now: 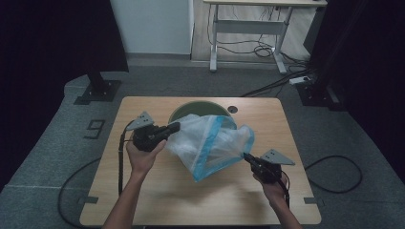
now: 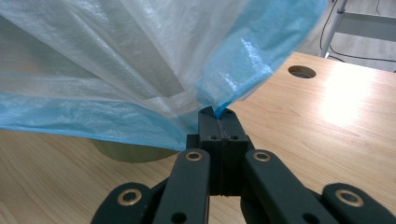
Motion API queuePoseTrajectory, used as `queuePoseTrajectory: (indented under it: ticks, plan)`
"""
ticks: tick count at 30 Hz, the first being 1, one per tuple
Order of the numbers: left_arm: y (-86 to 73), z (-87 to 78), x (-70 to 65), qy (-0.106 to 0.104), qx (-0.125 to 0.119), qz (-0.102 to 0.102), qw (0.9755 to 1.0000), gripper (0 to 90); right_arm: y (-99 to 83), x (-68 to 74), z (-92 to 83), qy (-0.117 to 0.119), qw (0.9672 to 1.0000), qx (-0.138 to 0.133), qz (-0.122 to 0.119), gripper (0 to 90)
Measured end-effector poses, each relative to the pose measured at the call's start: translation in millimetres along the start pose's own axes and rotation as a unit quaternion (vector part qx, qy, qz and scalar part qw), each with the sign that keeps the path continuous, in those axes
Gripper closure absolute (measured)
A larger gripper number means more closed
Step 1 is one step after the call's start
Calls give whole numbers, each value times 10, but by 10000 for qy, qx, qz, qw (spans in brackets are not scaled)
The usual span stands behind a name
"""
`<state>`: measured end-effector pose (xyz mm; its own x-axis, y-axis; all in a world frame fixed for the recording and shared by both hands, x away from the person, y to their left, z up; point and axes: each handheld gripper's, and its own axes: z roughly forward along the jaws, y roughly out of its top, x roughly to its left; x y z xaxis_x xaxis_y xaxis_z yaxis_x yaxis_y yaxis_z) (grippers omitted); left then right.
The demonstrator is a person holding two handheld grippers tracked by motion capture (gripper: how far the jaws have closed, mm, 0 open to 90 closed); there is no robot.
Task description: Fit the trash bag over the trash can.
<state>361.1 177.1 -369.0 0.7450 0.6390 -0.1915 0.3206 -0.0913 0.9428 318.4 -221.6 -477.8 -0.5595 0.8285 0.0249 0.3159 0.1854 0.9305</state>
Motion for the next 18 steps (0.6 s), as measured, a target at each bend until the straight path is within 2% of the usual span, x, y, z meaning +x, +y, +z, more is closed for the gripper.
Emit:
queuePoseTrajectory:
  ticks: [4,6,8,13,18]
  plan:
    - [21,-56,96,157,-173,-103,9997,899,25,-9,-14,-14,10000,-21,-5,889]
    - [14,-96,159,181,-302,-239,9991,899,44,-13,-28,-30,10000,-64,-2,890]
    - [-4,-122,216,107,-379,-399,9984,899,57,-12,-36,-28,10000,-83,-19,889]
    - [-84,-184,330,187,-426,-601,9971,900,28,33,-49,-21,9999,-41,-151,889]
    - [-143,-216,388,275,-413,-676,9965,899,-46,38,-88,40,10000,-34,-75,889]
